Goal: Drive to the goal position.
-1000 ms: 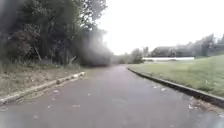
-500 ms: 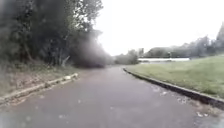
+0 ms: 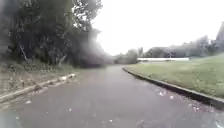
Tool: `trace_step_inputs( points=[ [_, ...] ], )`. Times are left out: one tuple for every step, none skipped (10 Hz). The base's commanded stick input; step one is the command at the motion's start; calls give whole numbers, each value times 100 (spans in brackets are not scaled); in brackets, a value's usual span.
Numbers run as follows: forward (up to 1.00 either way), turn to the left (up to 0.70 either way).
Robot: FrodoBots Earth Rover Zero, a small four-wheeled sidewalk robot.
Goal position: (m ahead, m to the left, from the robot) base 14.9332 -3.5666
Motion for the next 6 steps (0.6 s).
trace_step_inputs(
  points=[
    [70, 0],
    [70, 0],
    [70, 0],
    [70, 0],
    [70, 0],
    [70, 0]
  ],
)
